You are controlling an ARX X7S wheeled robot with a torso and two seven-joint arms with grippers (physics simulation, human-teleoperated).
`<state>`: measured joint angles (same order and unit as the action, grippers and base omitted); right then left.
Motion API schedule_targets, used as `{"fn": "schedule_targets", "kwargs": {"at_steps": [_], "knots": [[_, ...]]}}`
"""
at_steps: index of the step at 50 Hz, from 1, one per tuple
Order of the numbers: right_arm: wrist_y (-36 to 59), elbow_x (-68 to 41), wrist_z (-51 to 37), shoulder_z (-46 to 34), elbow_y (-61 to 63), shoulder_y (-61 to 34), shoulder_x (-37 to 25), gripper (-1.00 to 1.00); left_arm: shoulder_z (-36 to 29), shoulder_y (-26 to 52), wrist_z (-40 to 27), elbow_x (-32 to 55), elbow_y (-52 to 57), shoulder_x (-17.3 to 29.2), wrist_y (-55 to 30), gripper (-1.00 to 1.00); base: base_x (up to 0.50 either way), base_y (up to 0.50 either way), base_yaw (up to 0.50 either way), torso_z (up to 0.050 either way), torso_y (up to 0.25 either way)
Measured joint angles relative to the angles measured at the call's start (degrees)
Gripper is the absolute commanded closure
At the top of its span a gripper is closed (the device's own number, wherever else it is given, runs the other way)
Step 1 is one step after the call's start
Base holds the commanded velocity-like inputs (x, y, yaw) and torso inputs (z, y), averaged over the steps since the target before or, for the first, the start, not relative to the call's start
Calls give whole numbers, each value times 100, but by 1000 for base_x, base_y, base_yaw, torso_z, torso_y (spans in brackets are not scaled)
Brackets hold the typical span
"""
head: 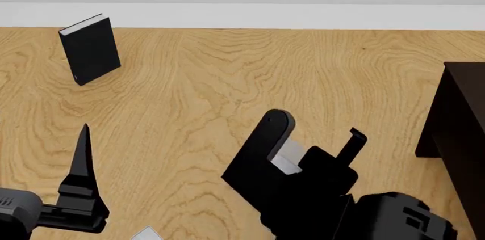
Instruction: Pick up the book on the right and place it on the cabinet shelf.
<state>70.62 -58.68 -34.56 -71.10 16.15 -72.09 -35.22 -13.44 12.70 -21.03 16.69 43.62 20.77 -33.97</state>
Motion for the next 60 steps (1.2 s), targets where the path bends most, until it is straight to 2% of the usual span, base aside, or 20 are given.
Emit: {"fn": "schedule_targets", "kwargs": {"at_steps": [15,37,60], "knots": [[249,225,-745,42,-595,139,590,100,5,-33,-4,34,-47,19,83,-100,0,0,0,0,1],[92,818,-1514,-69,-1655,478,1256,100,-21,-8,10,72,-199,29,192,-100,0,0,0,0,1],[376,1128,-2461,96,-1948,822,1342,100,-30,8,30,118,-363,38,312,-100,0,0,0,0,1]]}}
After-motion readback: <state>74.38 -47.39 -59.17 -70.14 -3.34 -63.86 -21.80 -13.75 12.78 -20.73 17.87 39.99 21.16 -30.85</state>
